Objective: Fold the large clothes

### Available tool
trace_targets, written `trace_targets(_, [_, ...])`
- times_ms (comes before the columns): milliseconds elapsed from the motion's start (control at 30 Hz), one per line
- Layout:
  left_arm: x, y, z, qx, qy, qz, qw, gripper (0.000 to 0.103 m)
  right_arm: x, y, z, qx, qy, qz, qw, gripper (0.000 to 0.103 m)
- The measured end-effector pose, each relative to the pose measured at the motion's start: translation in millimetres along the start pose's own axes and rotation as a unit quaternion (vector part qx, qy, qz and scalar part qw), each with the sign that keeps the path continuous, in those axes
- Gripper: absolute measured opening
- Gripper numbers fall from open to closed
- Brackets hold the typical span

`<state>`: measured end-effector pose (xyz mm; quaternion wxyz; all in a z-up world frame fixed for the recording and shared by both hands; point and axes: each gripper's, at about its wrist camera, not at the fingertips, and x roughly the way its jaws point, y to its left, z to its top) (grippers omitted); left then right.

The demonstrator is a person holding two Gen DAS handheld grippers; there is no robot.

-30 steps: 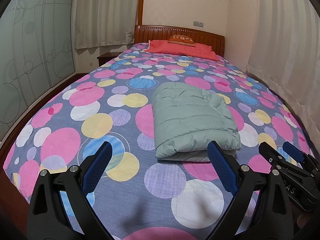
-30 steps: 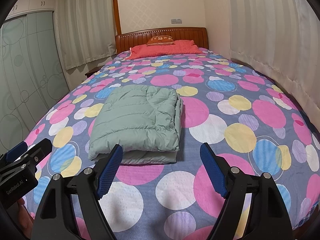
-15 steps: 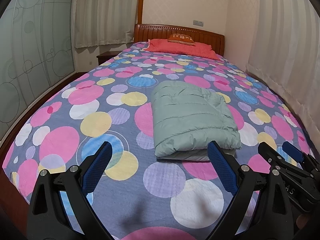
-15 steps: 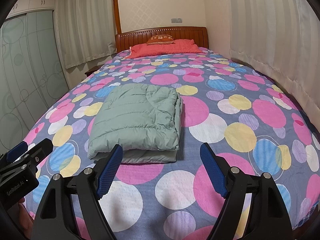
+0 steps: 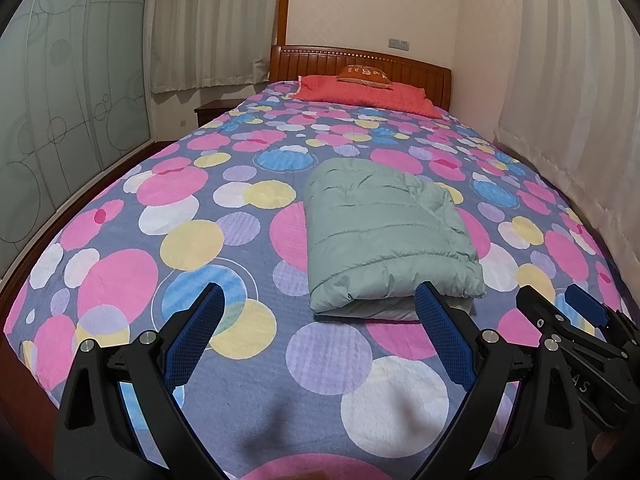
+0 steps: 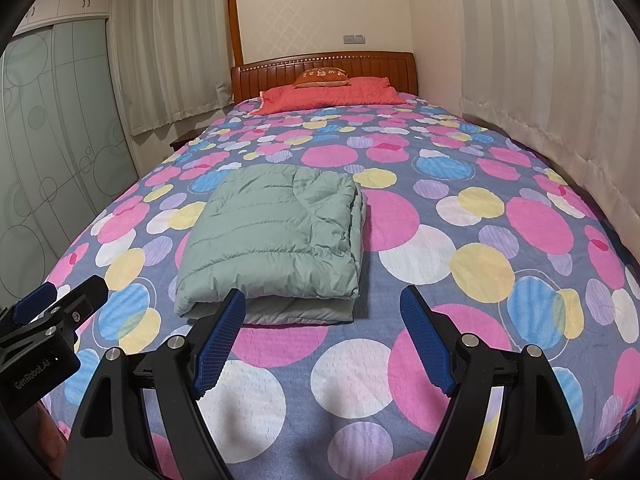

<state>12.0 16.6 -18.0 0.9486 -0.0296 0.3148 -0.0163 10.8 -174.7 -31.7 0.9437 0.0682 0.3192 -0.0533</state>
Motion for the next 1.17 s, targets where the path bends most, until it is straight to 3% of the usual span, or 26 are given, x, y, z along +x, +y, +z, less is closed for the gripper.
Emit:
trace_targets(633, [12, -2, 3, 0.001, 0.005, -0.014, 0.9999, 0.097, -1, 1, -7, -0.001, 0.005, 0.000, 1.000, 0.078])
trace_targets(667, [14, -2, 2, -0.002, 0.007, -0.012, 0.9999, 0.101, 0, 1, -8, -0.001, 0.006, 0.000, 1.000, 0.078])
trace_targets(933, [26, 4, 6, -0.005, 0.008, 0.001, 1.0000, 0.101, 12, -4, -8, -0.002, 0.015, -0.001, 1.000, 0.078])
trace_targets(1167, [61, 22, 11, -0.001, 0.032, 0.029, 0.9991, 0.101, 26, -20, -4, 0.011, 0.023, -0.012, 1.000, 0.078])
